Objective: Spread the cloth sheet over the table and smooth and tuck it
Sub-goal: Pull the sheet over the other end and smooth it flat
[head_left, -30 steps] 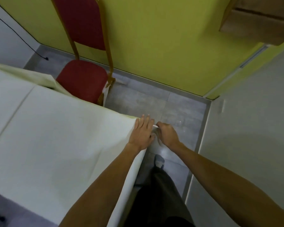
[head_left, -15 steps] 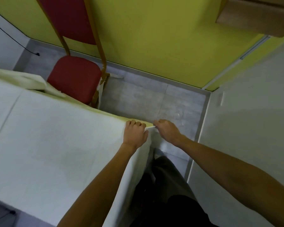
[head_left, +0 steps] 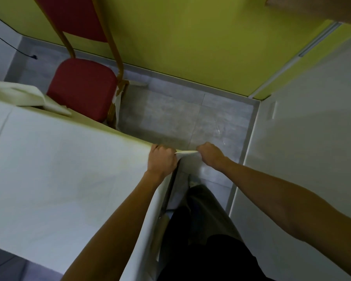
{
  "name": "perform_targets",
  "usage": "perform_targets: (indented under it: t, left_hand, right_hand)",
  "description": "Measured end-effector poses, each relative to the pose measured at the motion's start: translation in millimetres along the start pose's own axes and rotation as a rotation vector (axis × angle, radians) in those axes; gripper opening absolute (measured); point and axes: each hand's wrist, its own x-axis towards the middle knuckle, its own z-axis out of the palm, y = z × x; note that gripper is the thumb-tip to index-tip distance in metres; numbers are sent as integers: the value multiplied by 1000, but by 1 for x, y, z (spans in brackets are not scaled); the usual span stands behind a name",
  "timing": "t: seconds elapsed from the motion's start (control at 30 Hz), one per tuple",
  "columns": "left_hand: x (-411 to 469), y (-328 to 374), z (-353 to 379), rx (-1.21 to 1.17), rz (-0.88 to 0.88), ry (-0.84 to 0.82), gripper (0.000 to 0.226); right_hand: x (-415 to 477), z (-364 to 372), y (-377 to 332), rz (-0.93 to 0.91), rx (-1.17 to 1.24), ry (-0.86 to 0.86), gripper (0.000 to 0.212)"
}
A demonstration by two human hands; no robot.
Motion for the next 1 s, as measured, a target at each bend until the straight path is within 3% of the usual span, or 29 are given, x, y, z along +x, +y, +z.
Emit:
perform_targets:
  t: [0.1,0.2,0.27,0.4,0.63,1.0]
  left_hand:
    - [-1,4,-1,-9,-23,30,22]
    - [-1,5,-2,-4,-20,45,19]
    - [-1,5,-3,16,-10,20,19]
    - [2,3,-7,35,20,-7,23]
    - [3,0,-2,96,7,-60,29]
    - [3,-6,7,48,-11,-40,30]
  right_hand:
    - [-3,-3,-15,-125,-2,29,35]
    - [-8,-4,-50,-288,84,166,25]
    - [-7,0,-65,-271,113,194,18]
    - [2,9,-56,-161,64,90,22]
    - [12,11,-42,-154,20,24,16]
    - [-11,47,22,48,114,-37,39]
